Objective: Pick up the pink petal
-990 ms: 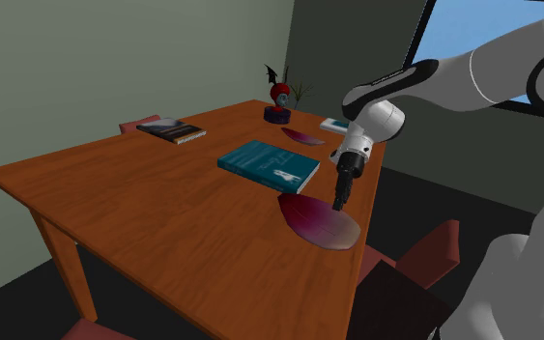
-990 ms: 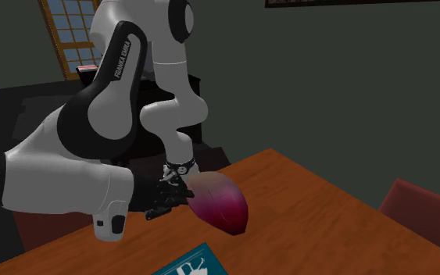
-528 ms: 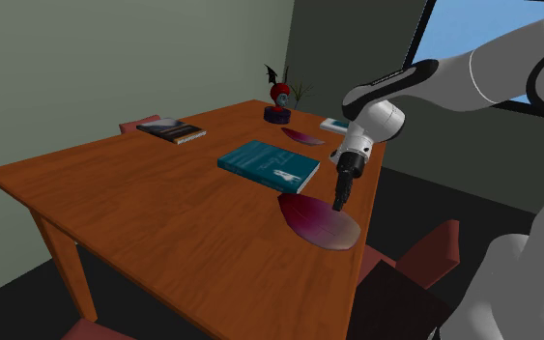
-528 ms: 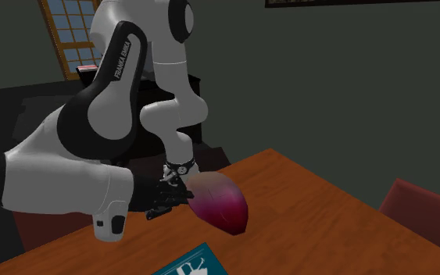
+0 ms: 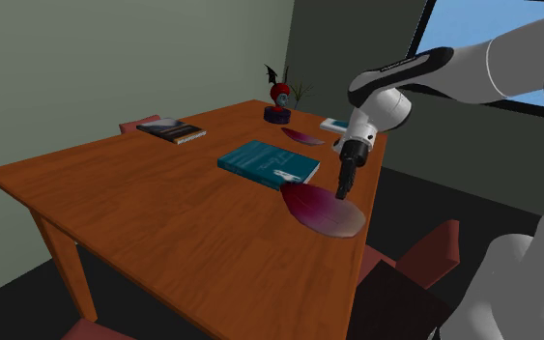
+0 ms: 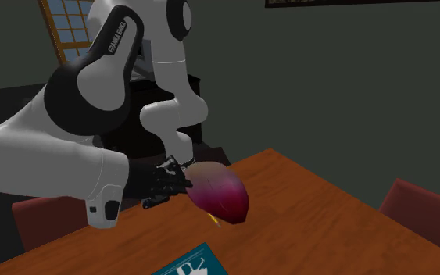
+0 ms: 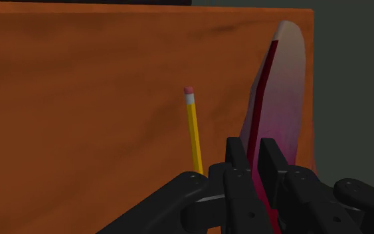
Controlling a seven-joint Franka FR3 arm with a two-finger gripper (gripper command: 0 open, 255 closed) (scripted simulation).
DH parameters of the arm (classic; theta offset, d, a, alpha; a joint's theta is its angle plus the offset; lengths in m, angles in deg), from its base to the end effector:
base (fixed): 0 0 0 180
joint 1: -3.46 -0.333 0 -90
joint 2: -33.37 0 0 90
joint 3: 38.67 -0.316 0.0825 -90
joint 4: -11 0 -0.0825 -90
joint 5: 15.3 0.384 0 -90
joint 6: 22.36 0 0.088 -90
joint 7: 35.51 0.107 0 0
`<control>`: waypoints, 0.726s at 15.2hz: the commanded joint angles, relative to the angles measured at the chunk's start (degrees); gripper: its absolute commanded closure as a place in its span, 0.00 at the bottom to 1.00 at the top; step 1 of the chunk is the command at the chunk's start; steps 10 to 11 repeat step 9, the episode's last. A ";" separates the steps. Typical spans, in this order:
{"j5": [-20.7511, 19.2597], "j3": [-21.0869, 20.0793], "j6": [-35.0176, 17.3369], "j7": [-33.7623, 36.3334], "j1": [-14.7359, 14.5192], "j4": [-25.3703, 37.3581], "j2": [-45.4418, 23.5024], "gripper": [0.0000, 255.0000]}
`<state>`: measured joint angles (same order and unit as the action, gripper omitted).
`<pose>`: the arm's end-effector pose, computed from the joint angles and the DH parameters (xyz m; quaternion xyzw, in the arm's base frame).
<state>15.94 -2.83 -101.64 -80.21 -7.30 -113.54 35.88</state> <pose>0.4244 -0.1305 0.3932 -0.8867 -0.1065 0.1338 0.4295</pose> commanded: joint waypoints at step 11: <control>-0.58 -0.26 4.17 4.13 -0.03 2.90 3.37 1.00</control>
